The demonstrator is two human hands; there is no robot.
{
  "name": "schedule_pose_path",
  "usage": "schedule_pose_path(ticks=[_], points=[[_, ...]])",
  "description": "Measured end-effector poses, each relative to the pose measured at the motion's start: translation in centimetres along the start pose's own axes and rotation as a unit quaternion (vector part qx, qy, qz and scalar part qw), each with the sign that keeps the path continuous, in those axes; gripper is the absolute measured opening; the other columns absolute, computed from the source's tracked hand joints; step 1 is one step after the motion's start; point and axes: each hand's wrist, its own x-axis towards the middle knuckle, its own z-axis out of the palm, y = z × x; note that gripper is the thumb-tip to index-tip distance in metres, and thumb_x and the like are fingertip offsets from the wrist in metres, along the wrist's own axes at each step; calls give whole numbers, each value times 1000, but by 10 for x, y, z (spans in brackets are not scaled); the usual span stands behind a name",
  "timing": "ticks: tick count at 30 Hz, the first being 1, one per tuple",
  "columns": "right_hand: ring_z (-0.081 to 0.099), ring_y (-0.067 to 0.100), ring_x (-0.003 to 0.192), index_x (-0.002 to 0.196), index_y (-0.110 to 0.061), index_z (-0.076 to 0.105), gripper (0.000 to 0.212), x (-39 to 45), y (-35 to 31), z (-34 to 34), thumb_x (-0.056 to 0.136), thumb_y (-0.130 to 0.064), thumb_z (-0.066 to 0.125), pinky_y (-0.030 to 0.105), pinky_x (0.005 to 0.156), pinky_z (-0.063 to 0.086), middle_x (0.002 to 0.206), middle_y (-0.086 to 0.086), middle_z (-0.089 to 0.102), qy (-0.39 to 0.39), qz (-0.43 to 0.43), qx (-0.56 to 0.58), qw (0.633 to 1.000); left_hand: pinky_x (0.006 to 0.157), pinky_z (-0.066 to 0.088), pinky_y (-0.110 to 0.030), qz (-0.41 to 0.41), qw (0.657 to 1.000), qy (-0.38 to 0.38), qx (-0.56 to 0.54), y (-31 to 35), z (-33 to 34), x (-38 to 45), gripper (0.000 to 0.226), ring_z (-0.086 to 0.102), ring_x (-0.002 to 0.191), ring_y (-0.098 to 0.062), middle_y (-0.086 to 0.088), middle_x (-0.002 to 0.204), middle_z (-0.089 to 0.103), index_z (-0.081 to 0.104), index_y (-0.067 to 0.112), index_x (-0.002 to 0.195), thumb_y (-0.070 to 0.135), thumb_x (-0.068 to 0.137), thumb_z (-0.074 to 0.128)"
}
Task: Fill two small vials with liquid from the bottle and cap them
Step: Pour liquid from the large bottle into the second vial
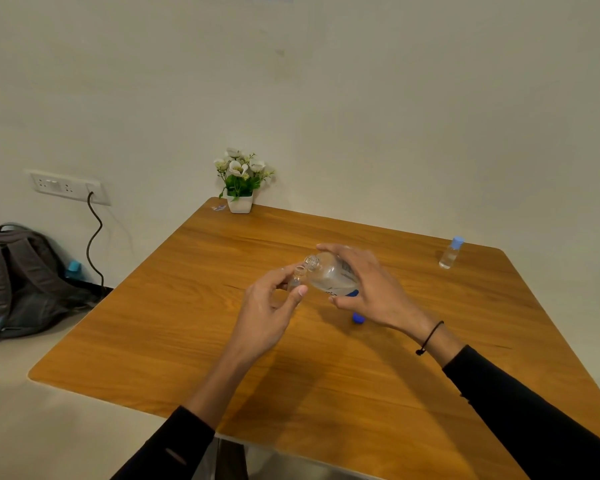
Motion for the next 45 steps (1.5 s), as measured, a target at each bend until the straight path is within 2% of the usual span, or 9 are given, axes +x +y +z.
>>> schedule_pose_path(ticks=[2, 7, 13, 17, 22, 29, 37, 41, 45], points=[[41, 9, 126, 153, -58, 28, 92, 0, 1, -2, 82, -40, 84, 50, 99, 53, 150, -15, 47, 2, -3, -13, 1000, 83, 63, -23, 3, 1000, -1, 0, 0, 0, 0, 44, 66, 119, -4, 10, 124, 74, 65, 28, 146, 27, 103, 71], [42, 8, 123, 153, -58, 25, 94, 1, 2, -6, 81, -41, 84, 48, 97, 50, 148, -16, 48, -2, 2, -53, 999, 83, 60, -16, 9, 1000, 2, -2, -1, 1, -1, 42, 65, 119, -5, 10, 126, 73, 65, 29, 144, 25, 103, 72], [39, 6, 119, 154, -58, 23, 94, 1, 2, -11, 83, -39, 82, 43, 93, 46, 146, -15, 48, -6, 0, -82, 997, 83, 61, -19, 13, 1000, 4, -5, -2, 3, -1, 43, 65, 117, -2, 11, 127, 73, 66, 26, 145, 24, 103, 72], [39, 6, 114, 153, -57, 24, 92, 1, 0, -15, 83, -39, 81, 44, 91, 50, 137, -15, 51, -11, 0, -97, 995, 84, 61, -18, 16, 1000, 5, -3, -2, 3, -1, 42, 65, 118, -1, 11, 128, 72, 65, 28, 144, 25, 103, 72], [42, 9, 116, 155, -53, 27, 91, 1, -3, -20, 83, -39, 80, 46, 94, 50, 137, -14, 51, -18, 1, -111, 994, 84, 62, -18, 11, 1000, 2, -8, -1, 5, -1, 43, 64, 118, -1, 11, 126, 73, 64, 30, 144, 26, 103, 72], [43, 11, 117, 157, -50, 29, 91, 0, -6, -23, 83, -39, 81, 47, 93, 52, 137, -12, 52, -23, 4, -116, 993, 87, 66, -26, 11, 1000, 4, -11, -2, 6, -1, 43, 66, 118, -9, 8, 124, 73, 66, 26, 145, 25, 102, 72], [44, 11, 119, 155, -52, 28, 92, -1, -6, -23, 83, -38, 82, 47, 94, 52, 139, -13, 51, -28, 11, -92, 995, 87, 65, -28, 9, 1000, 3, -15, -2, 6, -1, 42, 67, 118, -11, 5, 122, 74, 66, 23, 144, 25, 103, 71], [43, 10, 120, 155, -52, 30, 91, -2, -6, -22, 82, -39, 83, 48, 94, 52, 146, -13, 50, -29, 13, -76, 997, 87, 67, -37, 4, 1000, 2, -21, -1, 7, -2, 40, 68, 115, -10, 7, 118, 74, 68, 23, 142, 24, 103, 72], [43, 10, 119, 155, -50, 31, 90, -2, -7, -23, 82, -38, 82, 44, 93, 51, 146, -12, 50, -28, 12, -75, 997, 89, 66, -36, 4, 1000, 0, -16, 0, 6, -2, 40, 68, 116, -9, 6, 118, 75, 68, 26, 142, 25, 103, 72]])
